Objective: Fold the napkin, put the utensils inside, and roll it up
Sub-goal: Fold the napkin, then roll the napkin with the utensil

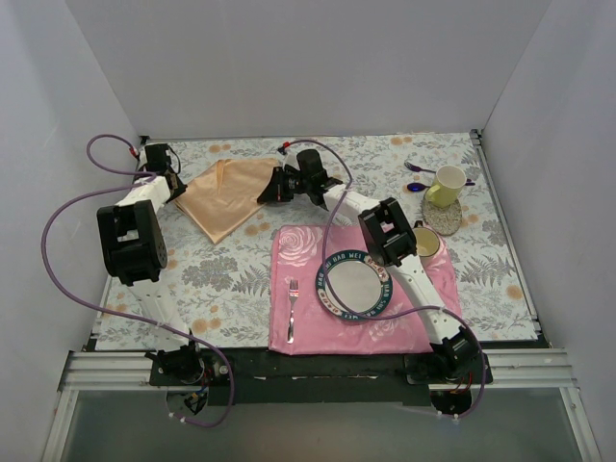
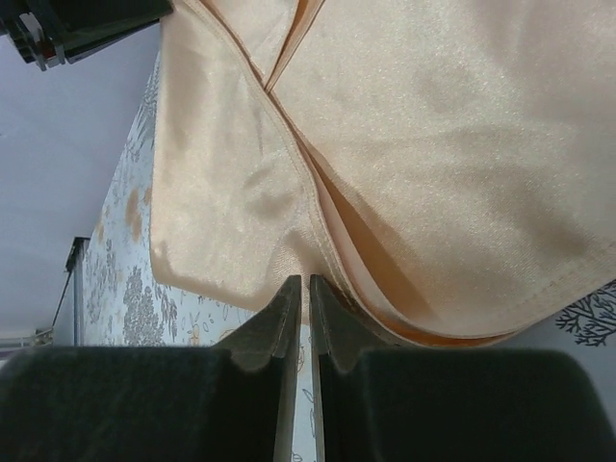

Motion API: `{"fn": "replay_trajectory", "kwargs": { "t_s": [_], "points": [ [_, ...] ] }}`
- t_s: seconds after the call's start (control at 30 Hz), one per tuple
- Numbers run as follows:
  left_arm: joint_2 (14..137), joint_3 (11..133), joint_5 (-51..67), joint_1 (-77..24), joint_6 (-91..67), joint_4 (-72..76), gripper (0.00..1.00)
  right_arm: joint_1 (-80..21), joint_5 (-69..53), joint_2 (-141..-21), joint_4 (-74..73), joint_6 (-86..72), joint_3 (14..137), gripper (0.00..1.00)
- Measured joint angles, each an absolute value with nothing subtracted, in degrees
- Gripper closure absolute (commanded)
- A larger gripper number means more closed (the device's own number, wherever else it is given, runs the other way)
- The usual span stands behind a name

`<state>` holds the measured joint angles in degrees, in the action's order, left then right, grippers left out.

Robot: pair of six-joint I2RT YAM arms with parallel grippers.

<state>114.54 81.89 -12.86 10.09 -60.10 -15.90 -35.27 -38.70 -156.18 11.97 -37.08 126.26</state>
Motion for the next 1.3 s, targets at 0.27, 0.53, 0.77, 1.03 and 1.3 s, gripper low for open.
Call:
{"fn": "replay_trajectory", "kwargs": {
  "t_s": [0.27, 0.53, 0.77, 1.03, 1.3],
  "points": [
    [114.54, 81.89, -12.84, 10.50, -59.42, -16.49, 0.62, -35.29, -37.12, -157.53, 10.37, -35.83, 128.27, 0.85],
    [108.01, 78.63, -10.17, 12.36, -66.61, -19.81, 0.42, -36.03, -34.13, -154.08, 3.86, -29.28, 129.16, 0.68],
    [91.55, 61.56, 4.78, 21.23, -80.44, -14.50, 0.50, -37.32, -30.98, -141.10, -6.02, -20.36, 124.77, 0.40],
    [86.96, 45.78, 20.16, 17.06, -88.97, -10.00, 0.50, -38.94, -28.12, -125.73, -3.27, -25.04, 103.72, 0.34],
    [72.93, 39.20, 17.32, 5.72, -87.81, -9.06, 0.52, -36.42, -24.10, -130.58, -3.90, -34.11, 101.86, 0.34]
  ]
}}
